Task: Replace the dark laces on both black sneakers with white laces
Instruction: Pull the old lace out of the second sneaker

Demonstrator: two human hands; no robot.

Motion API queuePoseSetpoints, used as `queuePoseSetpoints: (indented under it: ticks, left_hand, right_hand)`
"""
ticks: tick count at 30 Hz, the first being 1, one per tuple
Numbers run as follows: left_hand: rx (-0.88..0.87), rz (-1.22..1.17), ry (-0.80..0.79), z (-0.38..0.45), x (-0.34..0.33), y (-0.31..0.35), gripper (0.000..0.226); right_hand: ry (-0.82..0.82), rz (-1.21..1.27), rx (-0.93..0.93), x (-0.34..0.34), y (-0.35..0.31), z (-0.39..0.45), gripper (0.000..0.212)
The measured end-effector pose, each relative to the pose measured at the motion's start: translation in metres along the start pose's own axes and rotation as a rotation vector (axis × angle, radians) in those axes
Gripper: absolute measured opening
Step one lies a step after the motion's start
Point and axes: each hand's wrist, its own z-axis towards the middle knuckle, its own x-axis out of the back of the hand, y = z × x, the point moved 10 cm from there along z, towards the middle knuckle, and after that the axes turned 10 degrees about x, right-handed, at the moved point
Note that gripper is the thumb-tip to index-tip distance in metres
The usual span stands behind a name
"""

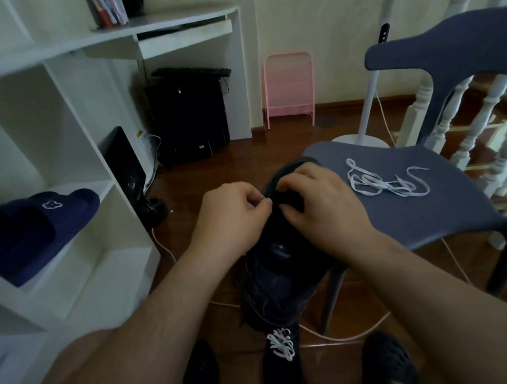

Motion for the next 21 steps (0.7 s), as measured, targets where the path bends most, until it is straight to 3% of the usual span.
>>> queuePoseSetpoints:
  ticks: [8, 12, 15, 16, 19, 21]
  left_hand:
    - [0.004, -0.028, 0.011, -0.004, -0.002, 0.000, 0.019]
    - [0.005, -0.038, 0.068, -0.001, 0.014, -0.006, 0.018]
    - [-0.006, -0.039, 0.086, -0.002, 0.017, -0.010, 0.017]
    - [-0.009, -0.025, 0.077, -0.002, 0.015, -0.010, 0.018]
    - [-0.009, -0.002, 0.056, -0.003, 0.008, -0.008, 0.018]
    - [-0.018, -0.018, 0.057, -0.004, 0.005, -0.005, 0.017]
  right_hand:
    - [0.042, -0.131, 0.051, 0.003, -0.005, 0.003, 0.008]
    - [0.073, 0.054, -0.363, 0.017, 0.060, -0.009, 0.012]
    - [-0.191, 0.062, -0.531, -0.003, 0.090, -0.027, 0.011]
    - [-0.229, 0.103, -0.533, -0.009, 0.087, -0.029, 0.004]
    - [-0.155, 0.269, -0.370, -0.006, 0.053, -0.013, 0.035]
    - [-0.154, 0.242, -0.228, -0.005, 0.025, -0.004, 0.038]
